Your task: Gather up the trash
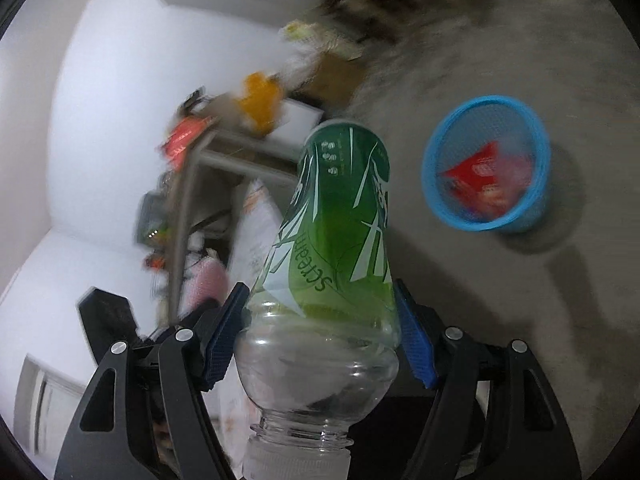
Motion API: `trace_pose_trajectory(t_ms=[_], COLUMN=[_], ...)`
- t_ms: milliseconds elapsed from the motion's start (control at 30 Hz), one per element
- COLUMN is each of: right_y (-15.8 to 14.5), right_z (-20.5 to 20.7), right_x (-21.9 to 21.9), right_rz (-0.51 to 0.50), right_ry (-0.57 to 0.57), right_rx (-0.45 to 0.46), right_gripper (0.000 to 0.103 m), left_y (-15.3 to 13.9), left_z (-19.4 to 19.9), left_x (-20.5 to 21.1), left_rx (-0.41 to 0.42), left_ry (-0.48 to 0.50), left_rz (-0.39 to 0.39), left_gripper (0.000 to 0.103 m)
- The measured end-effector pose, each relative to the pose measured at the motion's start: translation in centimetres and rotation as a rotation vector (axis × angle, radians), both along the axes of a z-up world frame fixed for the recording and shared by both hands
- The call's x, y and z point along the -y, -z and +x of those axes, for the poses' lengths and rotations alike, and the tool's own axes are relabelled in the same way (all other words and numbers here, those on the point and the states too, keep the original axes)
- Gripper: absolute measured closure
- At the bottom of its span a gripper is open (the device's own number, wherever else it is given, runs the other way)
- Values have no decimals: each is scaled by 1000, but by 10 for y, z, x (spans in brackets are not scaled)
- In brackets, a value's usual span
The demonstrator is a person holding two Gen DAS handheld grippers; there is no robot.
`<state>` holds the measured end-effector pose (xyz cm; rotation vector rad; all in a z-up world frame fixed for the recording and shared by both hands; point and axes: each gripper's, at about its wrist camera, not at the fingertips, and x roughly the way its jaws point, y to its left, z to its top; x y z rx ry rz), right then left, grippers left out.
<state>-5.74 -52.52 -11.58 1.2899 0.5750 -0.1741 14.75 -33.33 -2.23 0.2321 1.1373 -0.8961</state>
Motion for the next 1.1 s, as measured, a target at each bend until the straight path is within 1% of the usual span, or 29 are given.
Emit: trace_pose_trajectory(t_ms=[67,133,167,233,267,300,333,367,400,433,500,567,667,700,767,800,900,1000,1100], right_y=[14,28,34,45,50,59,66,73,87,98,116,127,133,134,133,131,124,112,100], right_z=[2,13,22,37,45,55,65,75,87,92,90,83,64,59,42,40,19,2,-9], right_x=[15,29,39,55,63,77,85,91,98,100,103,95,86,84,76,75,64,54,42], right_rz=[20,24,30,24,20,12,-6,-32,-69,-77,-55,-37,-28,-18,-1,1,4,-3,-12], right_ry=[24,38,45,43,54,84,89,74,69,71,69,61,58,61,78,85,97,102,103], right_rx=[-42,-78,-96,-101,-112,-125,-116,-115,-175,-223,-266,-257,-258,-252,-238,-235,-226,-219,-214], right_gripper=[34,34,34,33,33,33,27,24,24,24,24,24,24,24,24,24,24,24,24], left_y=[13,27,31,37,39,41,47,54,59,67,74,72,58,49,35,24,3,-20,-32], left_z=[7,13,16,23,29,35,45,53,55,61,65,62,57,56,58,58,55,43,30], left_x=[29,63,77,104,116,128,142,153,157,160,152,141,119,108,92,77,41,-13,-53], left_rx=[-44,-70,-73,-74,-72,-76,-88,-91,-86,-75,-85,-101,-56,-34,-21,-14,3,33,55], left_ry=[29,57,66,76,66,54,38,23,10,-25,-64,-56,-24,-17,-16,-21,-41,-59,-92], left_rz=[25,58,63,52,42,28,16,26,39,69,82,69,69,59,35,12,-32,-94,-138], left_gripper=[26,26,26,24,23,17,15,15,15,15,15,15,15,15,15,15,15,15,15])
